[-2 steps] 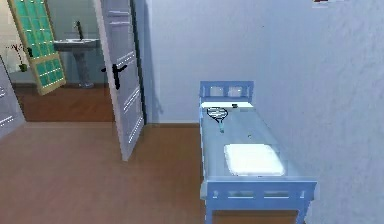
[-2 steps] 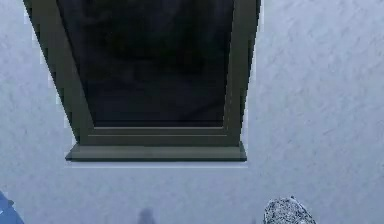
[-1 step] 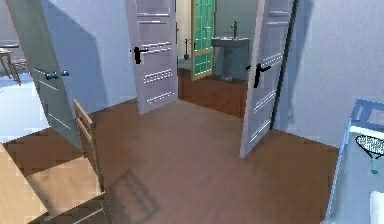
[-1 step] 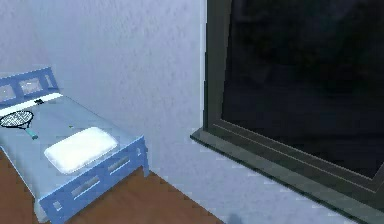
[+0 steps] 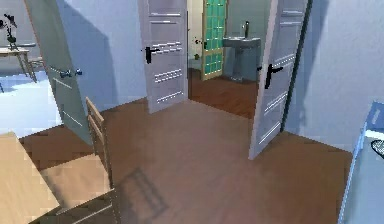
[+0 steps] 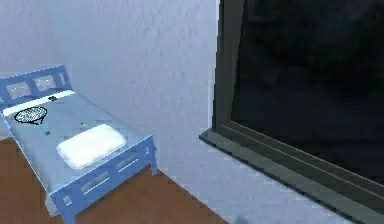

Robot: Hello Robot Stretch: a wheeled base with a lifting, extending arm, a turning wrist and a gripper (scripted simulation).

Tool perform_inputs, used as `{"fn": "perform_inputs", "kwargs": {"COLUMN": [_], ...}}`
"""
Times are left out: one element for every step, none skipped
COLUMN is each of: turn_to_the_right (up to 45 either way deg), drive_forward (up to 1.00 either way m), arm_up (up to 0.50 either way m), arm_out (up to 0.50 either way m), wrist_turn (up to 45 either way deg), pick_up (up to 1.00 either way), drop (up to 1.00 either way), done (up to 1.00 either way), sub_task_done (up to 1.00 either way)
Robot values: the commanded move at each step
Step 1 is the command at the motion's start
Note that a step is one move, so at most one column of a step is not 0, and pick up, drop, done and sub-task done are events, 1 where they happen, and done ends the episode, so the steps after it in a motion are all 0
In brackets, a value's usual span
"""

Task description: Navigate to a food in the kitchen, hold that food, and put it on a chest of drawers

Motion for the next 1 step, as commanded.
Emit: {"fn": "perform_inputs", "kwargs": {"turn_to_the_right": [0.0], "drive_forward": [1.00], "arm_up": [0.00], "arm_out": [0.00], "wrist_turn": [0.0], "pick_up": [0.00], "drop": [0.00], "done": [0.00], "sub_task_done": [0.00]}}
